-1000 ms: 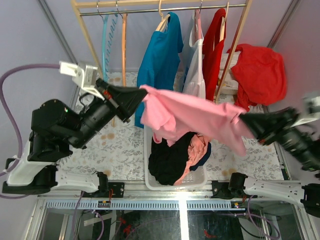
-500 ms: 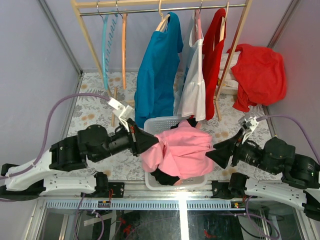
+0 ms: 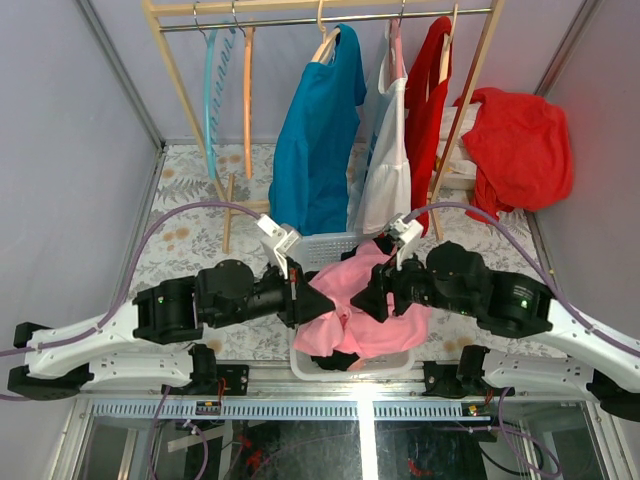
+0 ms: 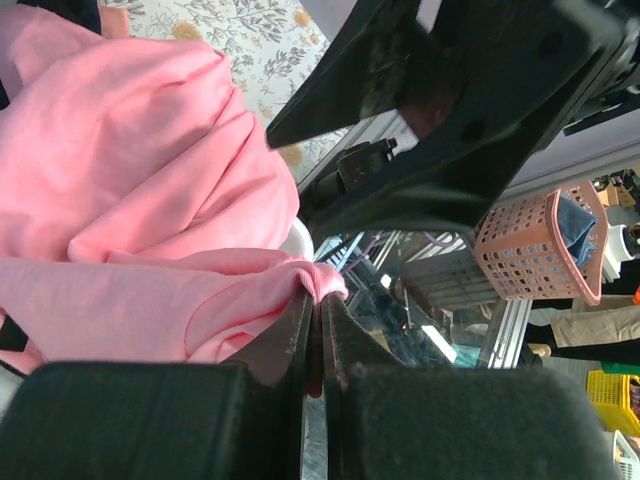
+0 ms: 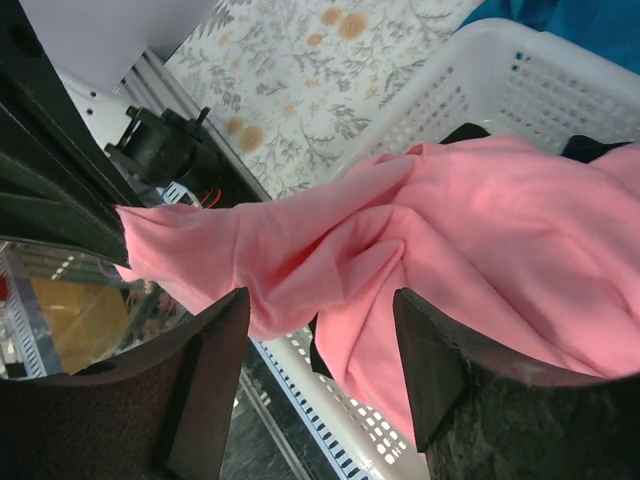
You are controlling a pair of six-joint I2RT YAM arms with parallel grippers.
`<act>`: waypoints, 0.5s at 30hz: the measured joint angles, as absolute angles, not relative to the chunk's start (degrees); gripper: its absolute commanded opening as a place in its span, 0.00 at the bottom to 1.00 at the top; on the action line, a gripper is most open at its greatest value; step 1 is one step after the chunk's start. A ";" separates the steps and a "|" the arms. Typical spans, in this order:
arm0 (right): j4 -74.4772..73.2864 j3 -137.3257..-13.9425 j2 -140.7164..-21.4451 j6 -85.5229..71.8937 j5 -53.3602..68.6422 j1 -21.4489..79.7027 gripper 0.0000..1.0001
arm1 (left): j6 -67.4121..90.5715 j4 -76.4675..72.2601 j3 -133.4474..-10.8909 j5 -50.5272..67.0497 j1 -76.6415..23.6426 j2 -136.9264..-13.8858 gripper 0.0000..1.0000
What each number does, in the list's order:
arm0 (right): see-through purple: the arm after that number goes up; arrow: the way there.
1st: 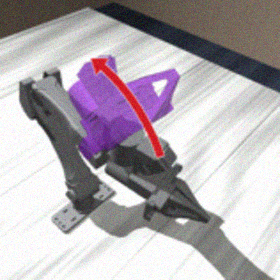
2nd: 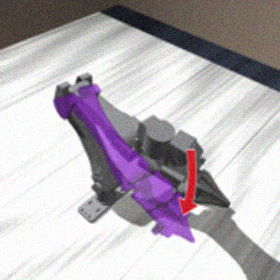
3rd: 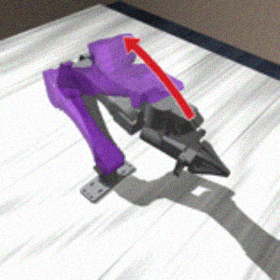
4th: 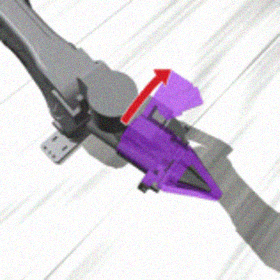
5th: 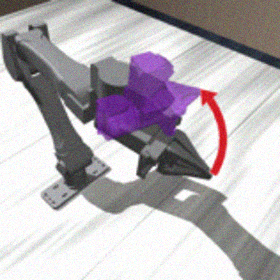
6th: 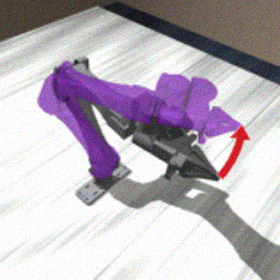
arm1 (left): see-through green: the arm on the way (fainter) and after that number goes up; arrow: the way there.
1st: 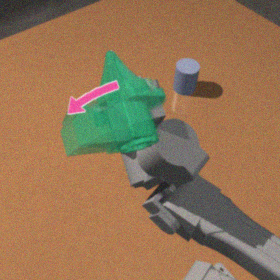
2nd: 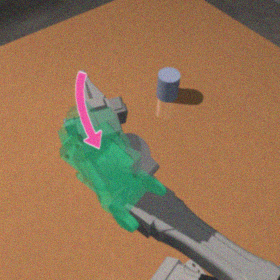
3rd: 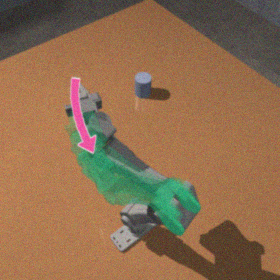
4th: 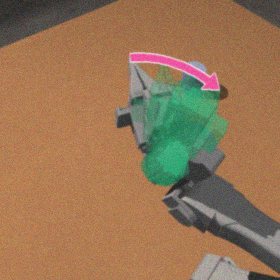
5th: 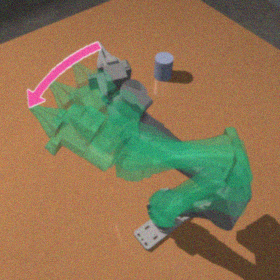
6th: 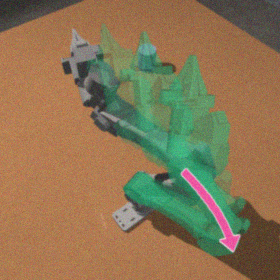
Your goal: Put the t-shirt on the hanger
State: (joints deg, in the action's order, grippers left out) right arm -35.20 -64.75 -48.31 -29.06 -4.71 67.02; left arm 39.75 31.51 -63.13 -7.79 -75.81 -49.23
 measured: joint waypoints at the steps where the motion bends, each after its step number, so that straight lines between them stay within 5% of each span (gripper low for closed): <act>1: -34.70 -64.34 -48.80 -28.88 -3.92 67.02 0.71 | 39.81 31.18 -63.13 -7.79 -75.81 -49.41 0.00; 15: -24.18 -53.41 -44.14 -28.53 7.42 67.02 0.77 | 38.68 25.98 -66.00 -7.64 -75.81 -58.15 0.00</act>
